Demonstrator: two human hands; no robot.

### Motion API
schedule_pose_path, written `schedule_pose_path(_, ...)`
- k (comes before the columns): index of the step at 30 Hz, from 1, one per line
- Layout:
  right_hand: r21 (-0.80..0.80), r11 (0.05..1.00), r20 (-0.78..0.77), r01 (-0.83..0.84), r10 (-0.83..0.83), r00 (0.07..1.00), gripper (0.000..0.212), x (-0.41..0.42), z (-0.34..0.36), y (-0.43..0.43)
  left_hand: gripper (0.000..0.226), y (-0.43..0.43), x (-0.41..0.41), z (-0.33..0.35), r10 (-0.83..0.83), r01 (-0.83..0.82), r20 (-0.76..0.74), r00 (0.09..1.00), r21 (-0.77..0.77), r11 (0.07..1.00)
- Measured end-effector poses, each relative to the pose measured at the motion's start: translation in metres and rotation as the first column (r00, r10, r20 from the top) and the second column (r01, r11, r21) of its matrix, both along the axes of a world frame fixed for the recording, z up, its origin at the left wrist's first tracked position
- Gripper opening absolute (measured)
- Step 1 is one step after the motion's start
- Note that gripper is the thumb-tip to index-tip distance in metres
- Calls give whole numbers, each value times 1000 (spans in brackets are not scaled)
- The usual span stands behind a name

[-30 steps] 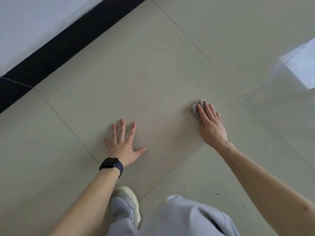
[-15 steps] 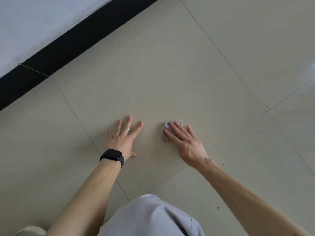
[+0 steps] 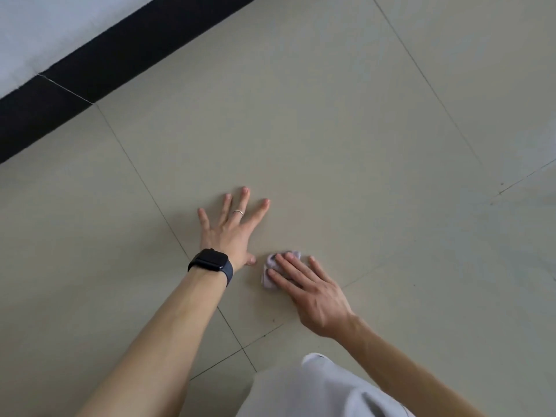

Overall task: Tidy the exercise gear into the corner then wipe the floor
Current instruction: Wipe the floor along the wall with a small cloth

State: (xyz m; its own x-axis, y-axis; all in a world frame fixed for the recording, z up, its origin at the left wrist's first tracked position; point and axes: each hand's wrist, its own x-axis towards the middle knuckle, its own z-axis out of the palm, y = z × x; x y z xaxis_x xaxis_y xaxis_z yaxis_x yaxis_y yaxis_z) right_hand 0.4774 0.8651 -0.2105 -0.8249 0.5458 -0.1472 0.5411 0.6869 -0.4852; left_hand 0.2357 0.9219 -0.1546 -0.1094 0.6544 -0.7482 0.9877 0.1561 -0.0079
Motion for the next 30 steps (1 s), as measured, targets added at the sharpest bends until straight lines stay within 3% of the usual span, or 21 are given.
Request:
schedule_pose_path(2,13,997,-6,73,-73,997,64,6,-4,34,124,-1,-3,-1,1,-1,10,1000,14,1000)
schedule_pose_path(4,29,944,34,330,-331,943,63,12,-7,78,126,0,-5,-2,3,-3,22,1000,17,1000)
schedule_pose_path(7,41,693,78,720,-721,689,58,-5,-8,113,126,-7,-9,-9,23,-27,84,996,41,999)
schedule_pose_path(9,64,561,121,825,-825,552,59,-39,-10,104,122,-18,-11,-17,28,-46,160,987,105,993)
schedule_pose_path(10,77,575,115,814,-816,566,60,-57,-10,92,120,-25,-17,-22,11,-41,188,982,157,987)
schedule_pose_path(11,86,650,97,755,-760,643,60,-73,-9,78,116,-33,-27,-27,-6,-38,201,980,216,976)
schedule_pose_path(13,116,866,68,487,-496,866,58,-92,-10,57,101,-44,-57,-37,-5,-66,199,980,349,935)
schedule_pose_path(14,135,929,50,344,-353,934,56,-93,-11,57,93,-50,-73,-40,26,-101,185,982,406,908)
schedule_pose_path(16,177,966,58,187,-200,978,54,-90,-11,80,84,-62,-109,-45,124,-170,128,984,464,869)
schedule_pose_path(17,204,960,88,189,-211,974,54,-90,-10,95,82,-68,-127,-47,169,-194,95,981,471,860)
schedule_pose_path(19,199,904,163,378,-411,897,56,-99,-11,134,82,-77,-162,-50,280,-256,22,960,478,840)
schedule_pose_path(21,112,725,193,680,-687,701,61,-129,-9,165,82,-85,-200,-51,426,-368,-7,905,490,790)
schedule_pose_path(22,87,630,192,772,-771,608,63,-150,-11,169,81,-87,-218,-51,464,-400,-9,886,493,773)
schedule_pose_path(23,89,595,181,798,-798,575,64,-173,-12,163,80,-89,-232,-52,454,-385,-21,891,497,778)
schedule_pose_path(24,113,637,142,763,-770,622,64,-192,-13,148,78,-90,-244,-52,400,-326,-43,916,503,800)
schedule_pose_path(25,141,748,99,649,-663,742,63,-211,-15,127,78,-92,-255,-54,335,-260,-60,940,509,821)
schedule_pose_path(27,175,956,99,234,-253,962,60,-234,-17,84,78,-96,-275,-55,271,-192,-77,959,526,829)
schedule_pose_path(28,189,980,116,55,-78,990,59,-237,-18,76,78,-97,-285,-58,278,-196,-75,958,537,820)
schedule_pose_path(30,193,976,109,-99,79,991,57,-239,-18,99,76,-103,-300,-63,290,-214,-52,956,553,805)
